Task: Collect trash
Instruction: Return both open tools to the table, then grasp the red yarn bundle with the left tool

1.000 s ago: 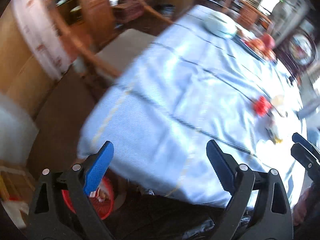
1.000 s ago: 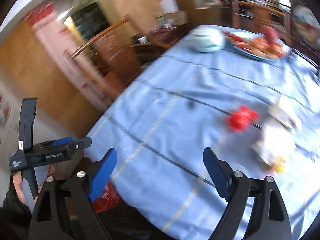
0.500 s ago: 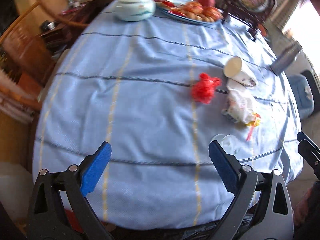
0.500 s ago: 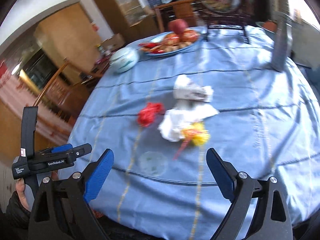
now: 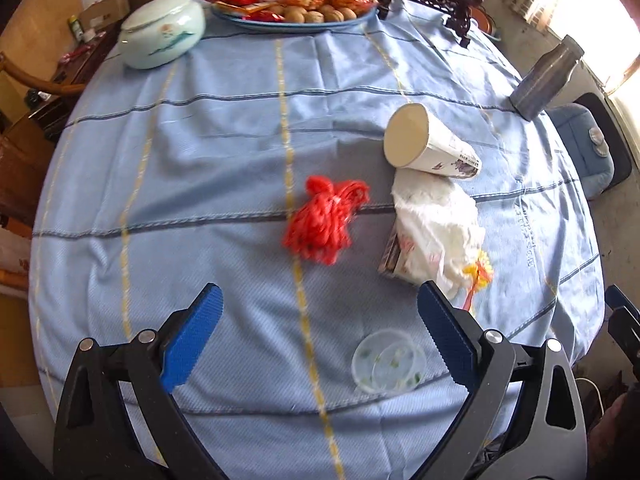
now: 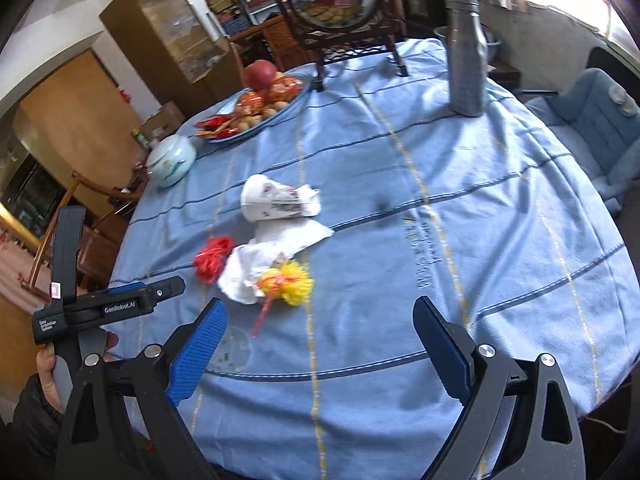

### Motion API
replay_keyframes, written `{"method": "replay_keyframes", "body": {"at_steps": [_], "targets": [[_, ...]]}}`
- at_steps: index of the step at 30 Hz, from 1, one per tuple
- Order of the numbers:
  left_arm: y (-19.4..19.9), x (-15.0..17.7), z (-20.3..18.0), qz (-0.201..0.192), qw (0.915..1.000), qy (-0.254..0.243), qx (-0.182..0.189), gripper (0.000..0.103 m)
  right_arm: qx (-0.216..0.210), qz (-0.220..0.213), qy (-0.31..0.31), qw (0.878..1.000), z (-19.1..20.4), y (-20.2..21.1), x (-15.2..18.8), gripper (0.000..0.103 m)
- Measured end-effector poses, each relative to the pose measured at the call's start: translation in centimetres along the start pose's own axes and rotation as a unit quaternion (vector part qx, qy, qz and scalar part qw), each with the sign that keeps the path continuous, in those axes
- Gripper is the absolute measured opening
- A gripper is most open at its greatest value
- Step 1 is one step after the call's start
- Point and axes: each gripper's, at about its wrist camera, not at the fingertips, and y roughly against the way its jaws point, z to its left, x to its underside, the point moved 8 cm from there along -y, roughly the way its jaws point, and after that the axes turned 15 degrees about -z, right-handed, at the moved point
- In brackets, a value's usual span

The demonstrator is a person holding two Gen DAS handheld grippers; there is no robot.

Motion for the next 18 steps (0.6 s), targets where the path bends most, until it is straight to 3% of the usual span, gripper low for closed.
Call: {"method": "replay_keyframes", "body": {"at_steps": [12,15,18], "targets": [[-4.6,-2.3,0.0,0.022,0.9997,0.007,-0.001,0.093,0.016,0.033,0.006,0.999,-0.9,-3.6,-0.9,0.092],[-5.7,-2.6,0.3,0.029,0.9995,0.009,0.000,0.084,0.016,0.046,0.009,0.999,-0.8,-4.8,-0.9,0.092],[-6.8,-2.6,0.2,0.043,0.9990,0.006,0.005,0.066,0.014,0.058,0.016,0.998,-0.5,-6.0,-1.0,0.092]]}}
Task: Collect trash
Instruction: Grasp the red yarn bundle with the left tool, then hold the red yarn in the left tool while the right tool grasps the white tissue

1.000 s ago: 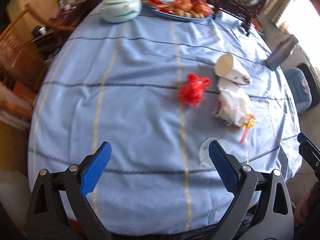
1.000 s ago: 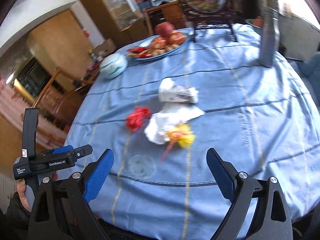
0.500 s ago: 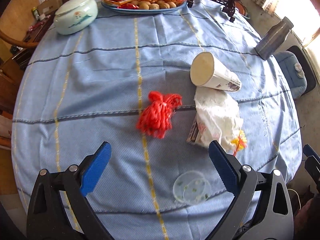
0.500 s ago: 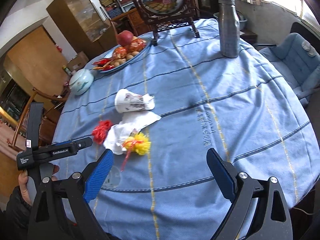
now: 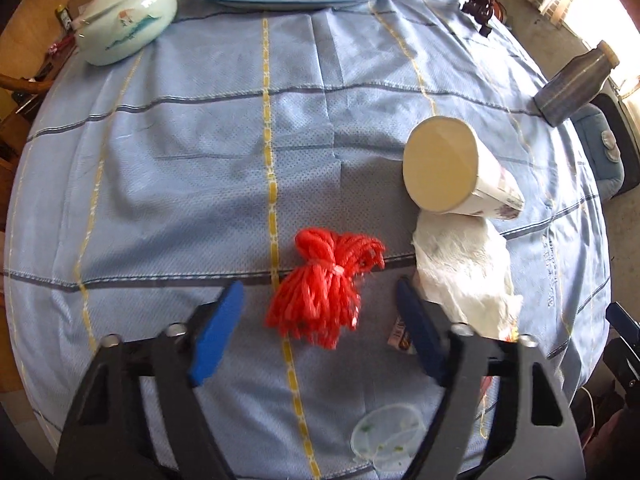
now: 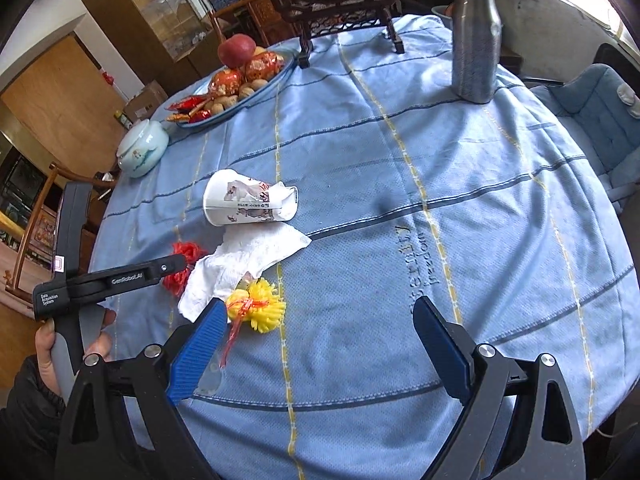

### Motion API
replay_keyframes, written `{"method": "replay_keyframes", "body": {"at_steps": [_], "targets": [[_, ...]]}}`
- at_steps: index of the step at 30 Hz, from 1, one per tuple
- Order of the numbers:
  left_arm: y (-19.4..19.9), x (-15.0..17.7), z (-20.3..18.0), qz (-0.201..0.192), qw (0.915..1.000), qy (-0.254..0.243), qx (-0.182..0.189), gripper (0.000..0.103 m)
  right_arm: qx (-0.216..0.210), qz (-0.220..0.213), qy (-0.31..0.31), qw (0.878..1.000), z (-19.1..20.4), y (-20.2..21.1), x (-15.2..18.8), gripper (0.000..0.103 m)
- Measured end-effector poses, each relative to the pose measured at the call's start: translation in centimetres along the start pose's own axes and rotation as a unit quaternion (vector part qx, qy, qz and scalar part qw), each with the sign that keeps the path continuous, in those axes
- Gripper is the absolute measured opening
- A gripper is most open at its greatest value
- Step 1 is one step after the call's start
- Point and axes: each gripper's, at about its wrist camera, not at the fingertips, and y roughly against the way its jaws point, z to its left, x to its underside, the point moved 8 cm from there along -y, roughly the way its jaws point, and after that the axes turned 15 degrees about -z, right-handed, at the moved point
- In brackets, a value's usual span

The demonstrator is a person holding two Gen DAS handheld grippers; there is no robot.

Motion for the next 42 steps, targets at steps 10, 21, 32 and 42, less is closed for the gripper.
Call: {"method": "replay_keyframes", "body": {"at_steps": [10,21,32,42], "targets": [[1.4,-0.6,2.0,-0.015,0.9995,0.023,0.012,0.033,-0.047,0.033,0.055,0.997,3.6,-3.4,-0.9,0.091],[3.7,0.2,6.7,-0.032,0.9939,0.100,-0.036,0.033,-0.103,0.081,0.085,0.988,7.5,-7.7,-0.8,0.088],[3.4,1.1,7.8,-0.021,0.9898,0.126,-0.062,0.033,-0.110,0.124,0.081,0.983,7.6,-11.8,0.3,0.068],[3.9,-0.2,6.3,-0.034,0.9919,0.108,-0.059,0.033,-0.146,0.082,0.087,0.982,8.4,-8.8,-1.4,0.003]]}}
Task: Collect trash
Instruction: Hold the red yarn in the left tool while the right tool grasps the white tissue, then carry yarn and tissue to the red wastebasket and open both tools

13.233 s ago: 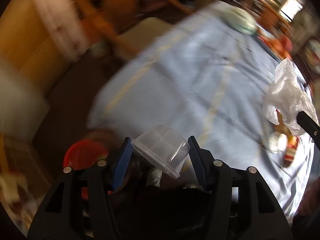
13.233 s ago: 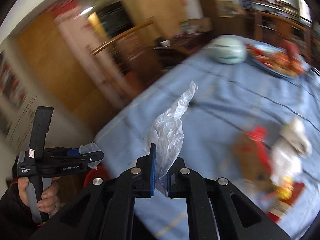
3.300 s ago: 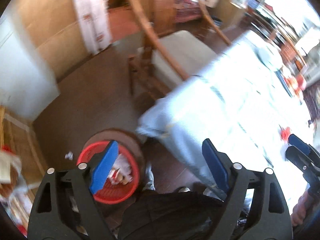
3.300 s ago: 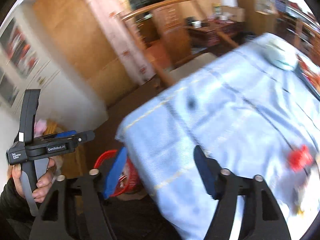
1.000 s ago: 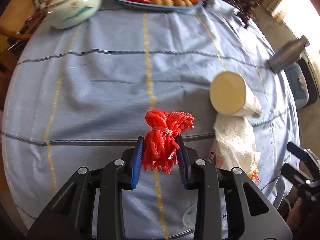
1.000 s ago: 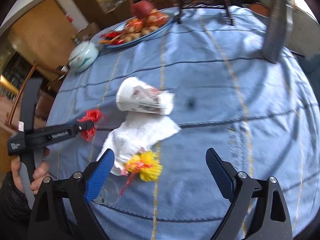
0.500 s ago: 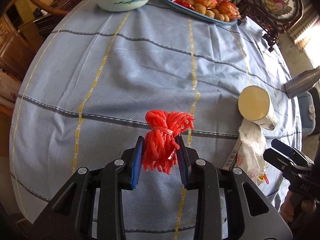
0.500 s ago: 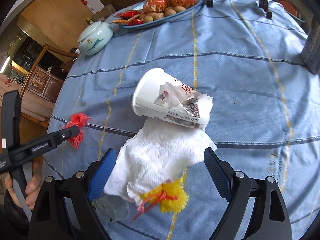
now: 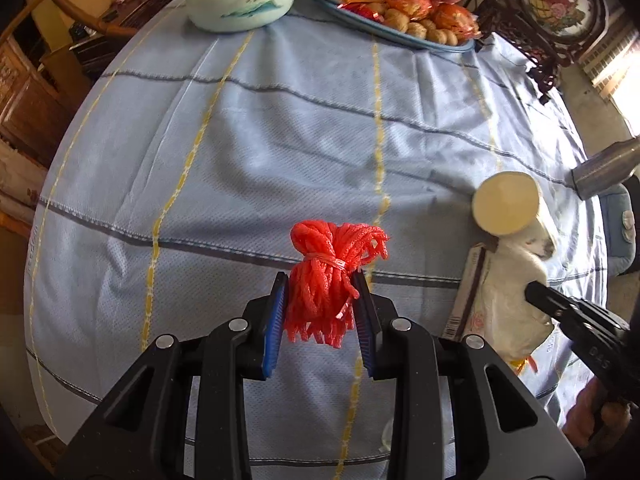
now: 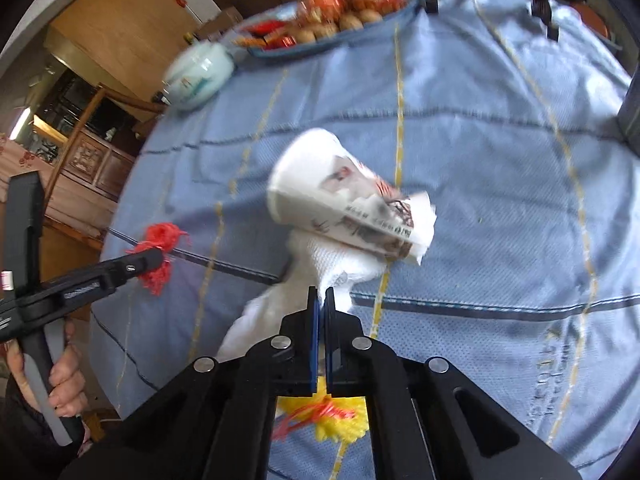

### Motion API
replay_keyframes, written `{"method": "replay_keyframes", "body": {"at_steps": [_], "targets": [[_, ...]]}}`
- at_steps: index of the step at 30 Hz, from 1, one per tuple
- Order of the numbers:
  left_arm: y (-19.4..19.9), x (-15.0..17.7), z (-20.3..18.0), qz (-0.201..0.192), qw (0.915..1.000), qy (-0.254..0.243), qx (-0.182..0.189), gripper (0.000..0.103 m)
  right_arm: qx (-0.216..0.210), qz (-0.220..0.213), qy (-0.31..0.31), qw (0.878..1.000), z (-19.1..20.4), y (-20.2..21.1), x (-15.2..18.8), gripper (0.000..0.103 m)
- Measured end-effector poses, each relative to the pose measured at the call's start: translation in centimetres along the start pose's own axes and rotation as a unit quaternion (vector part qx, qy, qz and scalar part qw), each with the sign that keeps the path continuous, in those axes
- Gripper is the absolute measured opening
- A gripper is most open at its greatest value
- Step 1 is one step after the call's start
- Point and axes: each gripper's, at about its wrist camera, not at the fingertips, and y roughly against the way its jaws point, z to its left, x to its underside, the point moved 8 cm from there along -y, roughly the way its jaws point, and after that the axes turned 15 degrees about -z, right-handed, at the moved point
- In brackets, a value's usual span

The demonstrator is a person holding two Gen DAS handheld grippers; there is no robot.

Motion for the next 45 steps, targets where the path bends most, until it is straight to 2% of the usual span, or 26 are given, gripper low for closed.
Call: {"method": "replay_keyframes", "body": {"at_steps": [9,18,24,28,34,38,42,45], "targets": [[3.6,-1.2,-1.2,-0.047,0.9987,-0.018,0.014,0.033,-0.007,-0.076,0.010,0.997,1.4,5.8,-1.4,0.003],[6.6,0.4,-0.5,-0.071,0.9974,-0.002,0.012,0.033,-0.015,-0.122,-0.038,0.992,0.2,9.9,-2.0,0.004],[7.9,1.6,-0.2,-0.079,0.9968,0.007,0.009,0.033,-0.025,-0.161,-0.073,0.984,-1.1,12.8,-2.6,0.006],[8.7,2.4,0.0,-0.084,0.9964,0.012,0.005,0.033,-0.016,-0.172,-0.059,0.983,-1.1,13.8,-2.2,0.003],[10.5,3.6,1.2,-0.095,0.9950,0.028,-0.011,0.033,-0.042,-0.156,-0.020,0.987,1.8,13.5,-1.1,0.003],[12.3,5.0,3.4,-0.104,0.9926,0.052,-0.033,0.033,-0.078,-0.129,0.010,0.988,5.0,12.0,-0.4,0.003],[14.5,7.6,7.3,-0.109,0.9864,0.099,-0.074,0.033,-0.123,-0.098,0.049,0.986,9.4,10.3,0.6,0.003],[16.5,9.8,10.6,-0.113,0.9781,0.139,-0.106,0.033,-0.159,-0.071,0.081,0.981,13.2,9.1,1.8,0.003]]}}
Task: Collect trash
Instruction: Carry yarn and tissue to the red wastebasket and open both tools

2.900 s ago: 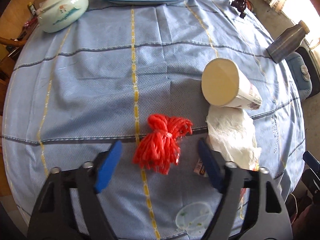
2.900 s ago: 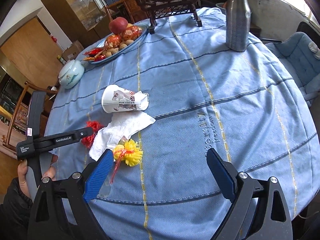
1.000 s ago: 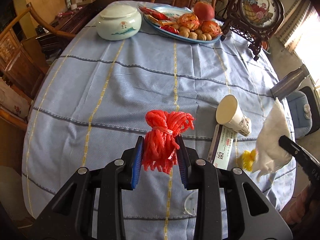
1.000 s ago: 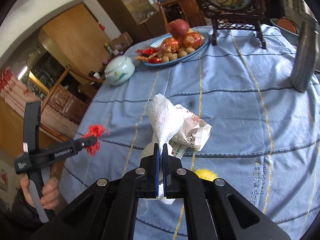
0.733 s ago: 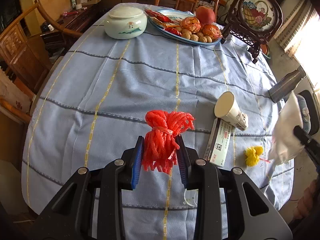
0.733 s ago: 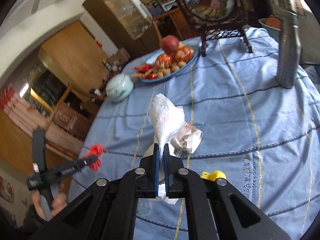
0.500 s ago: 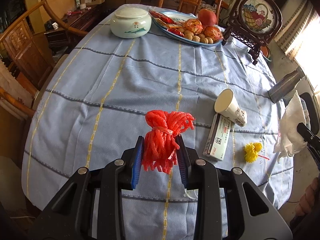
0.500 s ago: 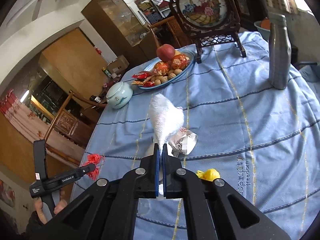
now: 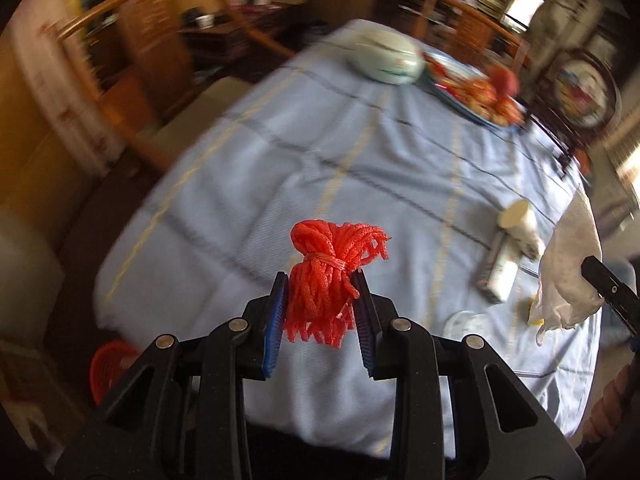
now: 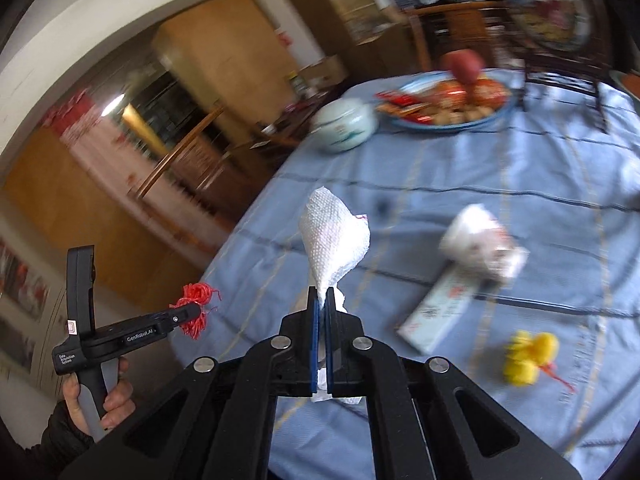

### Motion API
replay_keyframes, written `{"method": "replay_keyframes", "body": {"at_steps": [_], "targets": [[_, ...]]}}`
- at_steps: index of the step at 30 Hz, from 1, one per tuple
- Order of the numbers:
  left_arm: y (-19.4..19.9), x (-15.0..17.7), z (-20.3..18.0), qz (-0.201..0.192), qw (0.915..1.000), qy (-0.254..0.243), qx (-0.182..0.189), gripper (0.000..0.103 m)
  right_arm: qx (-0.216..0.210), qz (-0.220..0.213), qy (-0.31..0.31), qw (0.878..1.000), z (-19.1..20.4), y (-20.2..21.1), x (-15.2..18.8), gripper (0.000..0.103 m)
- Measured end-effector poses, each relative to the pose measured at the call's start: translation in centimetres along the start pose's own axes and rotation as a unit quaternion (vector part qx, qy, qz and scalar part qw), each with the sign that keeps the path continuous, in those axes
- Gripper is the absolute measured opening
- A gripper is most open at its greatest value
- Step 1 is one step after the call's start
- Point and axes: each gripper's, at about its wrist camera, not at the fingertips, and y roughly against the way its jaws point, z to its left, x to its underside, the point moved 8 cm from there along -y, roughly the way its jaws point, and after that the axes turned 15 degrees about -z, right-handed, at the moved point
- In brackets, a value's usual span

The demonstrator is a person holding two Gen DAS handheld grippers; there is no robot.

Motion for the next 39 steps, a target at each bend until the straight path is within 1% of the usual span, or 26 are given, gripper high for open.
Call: {"method": "replay_keyframes", "body": {"at_steps": [4,8,10,14,18,24,25,26,27,29,32,34,37,39], "targets": [[2.3,1.4,5.4,-0.006,0.9979,0.047,-0.045,0.033,-0.046,0.032,0.029,0.998,4.4,-2.5,1.2,0.003],[5.0,3.6,11.3,-0.011,0.9907,0.099,-0.092,0.033,-0.091,0.065,0.060,0.992,9.0,-4.8,2.8,0.003],[6.2,4.9,14.0,-0.011,0.9855,0.126,-0.114,0.033,-0.112,0.082,0.076,0.987,11.4,-5.9,3.8,0.003],[8.2,7.6,18.5,-0.009,0.9744,0.170,-0.146,0.033,-0.149,0.113,0.106,0.977,15.9,-7.8,5.9,0.003],[10.0,10.5,22.9,-0.003,0.9602,0.216,-0.177,0.035,-0.175,0.140,0.132,0.966,19.5,-9.2,7.9,0.003],[11.5,12.9,27.2,0.000,0.9434,0.258,-0.208,0.035,-0.201,0.166,0.163,0.952,23.6,-10.9,9.6,0.003],[11.9,13.2,27.9,0.000,0.9397,0.270,-0.209,0.039,-0.204,0.170,0.166,0.950,24.1,-11.2,9.9,0.003],[12.1,13.4,28.2,-0.001,0.9376,0.277,-0.210,0.044,-0.208,0.173,0.170,0.948,24.6,-11.4,10.2,0.003],[12.4,13.6,28.5,-0.002,0.9353,0.283,-0.213,0.046,-0.213,0.177,0.174,0.945,25.3,-11.6,10.6,0.003],[12.9,14.0,29.1,0.000,0.9313,0.287,-0.224,0.053,-0.220,0.184,0.177,0.941,25.9,-12.0,11.3,0.003],[13.6,14.8,29.7,0.002,0.9252,0.296,-0.237,0.061,-0.234,0.205,0.179,0.933,27.3,-12.5,12.9,0.003],[14.4,15.5,30.1,0.004,0.9212,0.300,-0.248,0.064,-0.245,0.220,0.184,0.926,28.3,-12.8,14.2,0.003],[15.5,16.9,31.2,0.007,0.9118,0.313,-0.265,0.066,-0.264,0.243,0.192,0.913,30.2,-13.1,16.4,0.003],[16.6,17.9,32.3,0.006,0.9031,0.329,-0.276,0.068,-0.278,0.262,0.201,0.902,32.0,-13.6,18.0,0.004]]}}
